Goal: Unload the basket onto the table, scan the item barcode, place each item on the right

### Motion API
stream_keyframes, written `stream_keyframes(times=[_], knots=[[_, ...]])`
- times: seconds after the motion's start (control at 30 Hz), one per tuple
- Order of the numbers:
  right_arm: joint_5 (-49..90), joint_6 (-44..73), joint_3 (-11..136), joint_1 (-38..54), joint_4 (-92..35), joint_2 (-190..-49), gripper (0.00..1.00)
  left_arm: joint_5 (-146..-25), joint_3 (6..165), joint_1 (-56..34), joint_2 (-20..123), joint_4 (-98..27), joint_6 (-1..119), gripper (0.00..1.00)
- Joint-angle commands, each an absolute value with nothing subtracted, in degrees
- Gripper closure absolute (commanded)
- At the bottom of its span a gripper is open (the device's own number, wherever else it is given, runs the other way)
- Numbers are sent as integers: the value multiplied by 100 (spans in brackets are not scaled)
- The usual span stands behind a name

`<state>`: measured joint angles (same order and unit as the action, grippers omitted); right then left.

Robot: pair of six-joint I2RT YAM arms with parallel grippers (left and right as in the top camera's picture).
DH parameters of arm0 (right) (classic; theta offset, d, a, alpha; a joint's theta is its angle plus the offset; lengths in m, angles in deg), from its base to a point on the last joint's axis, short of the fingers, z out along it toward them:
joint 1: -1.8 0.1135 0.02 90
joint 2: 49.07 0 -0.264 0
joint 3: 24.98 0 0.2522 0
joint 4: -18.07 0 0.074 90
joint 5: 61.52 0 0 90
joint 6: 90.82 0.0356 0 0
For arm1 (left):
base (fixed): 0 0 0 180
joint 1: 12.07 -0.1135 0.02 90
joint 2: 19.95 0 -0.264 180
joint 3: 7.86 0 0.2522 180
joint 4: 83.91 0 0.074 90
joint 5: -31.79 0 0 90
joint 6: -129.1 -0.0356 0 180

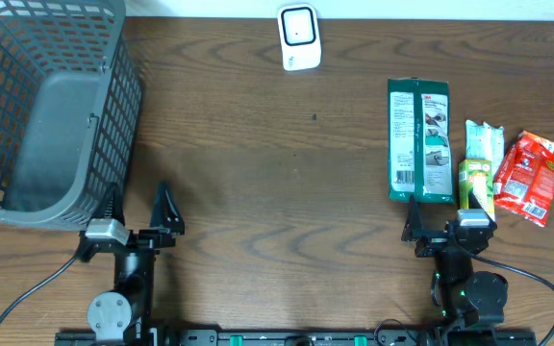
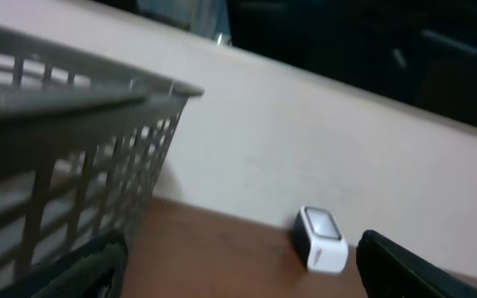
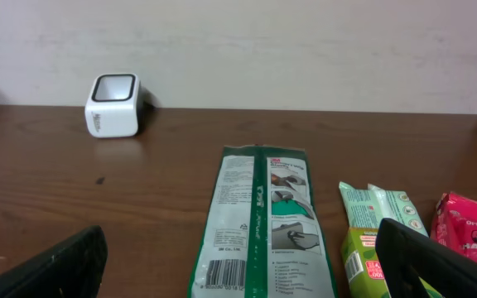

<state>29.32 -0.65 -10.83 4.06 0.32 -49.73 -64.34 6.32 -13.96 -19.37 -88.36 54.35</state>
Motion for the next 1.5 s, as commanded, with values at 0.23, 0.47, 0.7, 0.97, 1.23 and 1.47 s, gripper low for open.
stream_keyframes(times=[0.23, 0.47, 0.7, 0.97, 1.23, 1.47], knots=[[2945, -109, -1092, 339, 17, -4938, 1, -6510, 613, -1429, -1985, -7265, 5452, 11], [2945, -109, -1092, 336, 17, -4938, 1, -6530, 613, -1311, -1985, -6884, 4753, 11], [2945, -109, -1090, 339, 17, -4938, 1, -6550, 613, -1313, -1987, -6672, 4364, 11], [2947, -109, -1092, 339, 17, -4938, 1, -6556, 613, -1313, -1985, -6672, 4165, 11], [2945, -109, -1092, 339, 17, -4938, 1, -6587, 613, -1311, -1972, -6677, 4169, 11], [2945, -109, -1090, 336, 17, -4938, 1, -6587, 613, -1311, -1972, -6677, 4169, 11]])
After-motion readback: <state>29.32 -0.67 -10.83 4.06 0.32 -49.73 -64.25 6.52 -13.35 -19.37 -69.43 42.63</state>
